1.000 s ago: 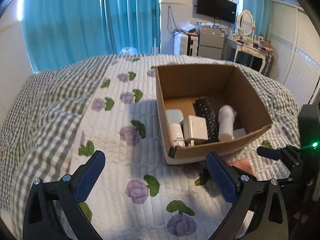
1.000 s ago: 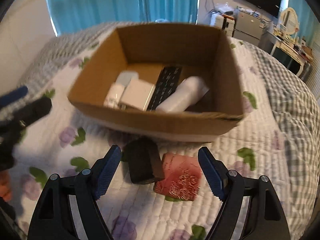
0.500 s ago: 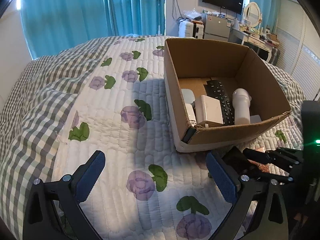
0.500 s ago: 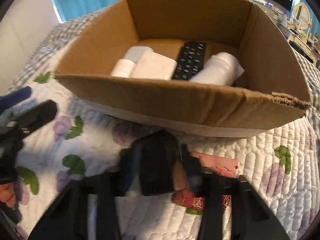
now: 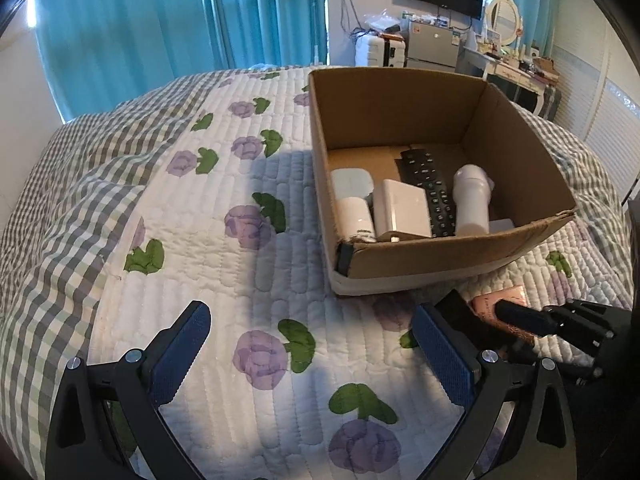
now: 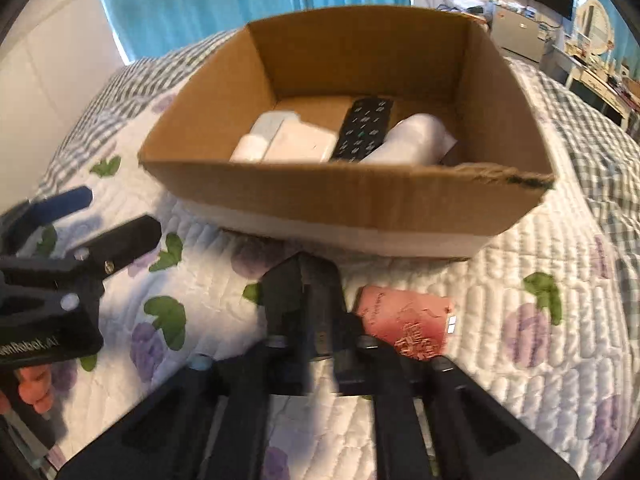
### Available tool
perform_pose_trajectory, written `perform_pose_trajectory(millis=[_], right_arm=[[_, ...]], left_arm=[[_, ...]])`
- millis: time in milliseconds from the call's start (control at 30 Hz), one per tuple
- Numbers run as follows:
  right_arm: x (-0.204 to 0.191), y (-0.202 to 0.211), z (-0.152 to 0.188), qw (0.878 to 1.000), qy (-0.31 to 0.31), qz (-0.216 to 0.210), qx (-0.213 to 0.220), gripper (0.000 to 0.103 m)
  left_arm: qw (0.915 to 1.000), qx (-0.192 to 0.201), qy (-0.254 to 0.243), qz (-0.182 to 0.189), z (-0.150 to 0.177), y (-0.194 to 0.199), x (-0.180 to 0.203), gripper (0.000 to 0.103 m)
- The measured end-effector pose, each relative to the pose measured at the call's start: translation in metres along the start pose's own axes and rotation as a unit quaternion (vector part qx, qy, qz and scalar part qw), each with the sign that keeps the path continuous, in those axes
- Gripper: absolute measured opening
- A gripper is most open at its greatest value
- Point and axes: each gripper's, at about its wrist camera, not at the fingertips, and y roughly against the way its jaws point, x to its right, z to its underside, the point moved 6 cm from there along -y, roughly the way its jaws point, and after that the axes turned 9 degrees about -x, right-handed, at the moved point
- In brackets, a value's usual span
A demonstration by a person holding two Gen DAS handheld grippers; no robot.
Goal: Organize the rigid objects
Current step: 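Grasp the black power bank with the right gripper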
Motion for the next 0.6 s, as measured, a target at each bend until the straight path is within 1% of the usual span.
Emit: perform_pose_trajectory(millis=[33, 67, 100, 233, 300, 367, 433, 500, 600], right_arm=[[-0.002, -0.002, 0.001, 1.000, 0.003, -0.001, -0.002, 0.052], [-0.008, -0.007, 0.000, 1.000, 0.008, 0.000, 0.000, 0.057], [-0.010, -0.008, 0.000, 1.000, 0.010, 0.000, 0.002, 0.057], [-0.014, -0.028, -0.003, 1.000, 0.010, 0.000, -0.019, 0.057], [-0.015, -0.038, -0.003, 0.999, 0.016, 0.015, -0.029, 0.057], [-0.013, -0.046, -0.002, 0.998, 0.021, 0.038, -0.035, 0.053], [-0.011, -0.042, -0.002, 0.999, 0.017, 0.039, -0.025, 0.052], [-0.008, -0.029, 0.001, 0.999, 0.013, 0.043, -0.009, 0.040], [0.007, 0.000, 0.008, 0.999, -0.009, 0.035, 0.004, 0.039]], left_arm=[[1.0000, -0.001, 0.002, -0.001, 0.000, -0.002, -0.002, 0.102], [1.0000, -0.003, 0.005, -0.002, 0.000, -0.003, -0.005, 0.102], [1.0000, -0.004, 0.008, -0.003, 0.000, -0.005, -0.007, 0.102], [0.9996, -0.016, 0.022, -0.003, 0.003, -0.012, -0.017, 0.102], [0.9994, -0.020, 0.027, -0.003, 0.004, -0.013, -0.020, 0.102], [0.9993, -0.022, 0.029, -0.002, 0.004, -0.013, -0.020, 0.102], [0.9995, -0.019, 0.026, -0.004, 0.005, -0.009, -0.018, 0.102], [0.9997, -0.016, 0.020, -0.005, 0.004, -0.006, -0.013, 0.102], [0.9999, -0.014, 0.006, 0.008, 0.004, -0.004, 0.005, 0.102]])
